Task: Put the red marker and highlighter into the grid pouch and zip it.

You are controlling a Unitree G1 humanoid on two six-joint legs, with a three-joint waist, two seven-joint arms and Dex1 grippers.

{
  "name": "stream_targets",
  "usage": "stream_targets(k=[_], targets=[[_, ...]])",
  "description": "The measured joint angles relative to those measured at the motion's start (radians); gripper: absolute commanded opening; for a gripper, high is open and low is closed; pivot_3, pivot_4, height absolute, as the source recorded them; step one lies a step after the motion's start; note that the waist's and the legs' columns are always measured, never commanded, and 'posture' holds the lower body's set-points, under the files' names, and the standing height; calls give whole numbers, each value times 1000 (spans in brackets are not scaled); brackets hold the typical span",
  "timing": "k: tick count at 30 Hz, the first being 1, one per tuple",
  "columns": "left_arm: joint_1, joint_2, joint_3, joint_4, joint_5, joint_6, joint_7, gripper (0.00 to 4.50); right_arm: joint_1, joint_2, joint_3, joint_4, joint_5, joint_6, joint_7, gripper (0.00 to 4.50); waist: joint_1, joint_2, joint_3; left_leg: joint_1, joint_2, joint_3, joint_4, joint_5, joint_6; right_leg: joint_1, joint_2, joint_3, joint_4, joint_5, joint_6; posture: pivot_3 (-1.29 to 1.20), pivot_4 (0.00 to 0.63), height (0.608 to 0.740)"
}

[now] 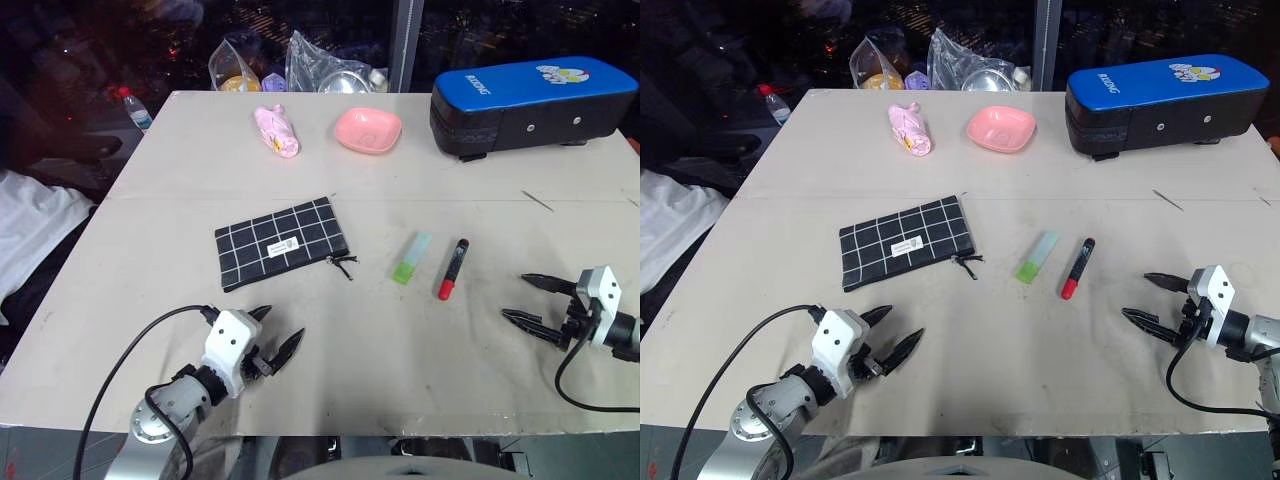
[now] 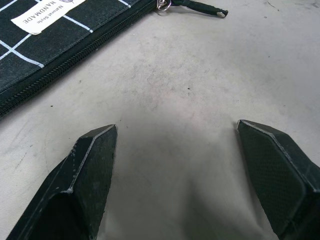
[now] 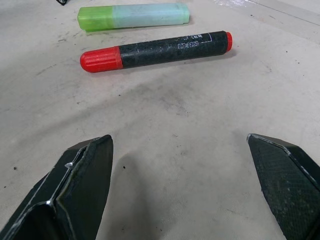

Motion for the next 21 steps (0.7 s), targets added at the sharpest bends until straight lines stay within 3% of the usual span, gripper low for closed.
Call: stream_targets(k=[15,21], targets=[[-88,-1,-24,66,-6,-18,-43,3901,46,19,-6,-35,11,-4,-40,4329,2,0,0,0,0,0,0,0,0,0,0,0,0,0,0,0,150,740],[-100,16,7,83,-37,-40,-88,3901,96,47,0,-185,52,21,-50,4329,-1,0,0,0,0,0,0,0,0,0,0,0,0,0,0,0,150,740]])
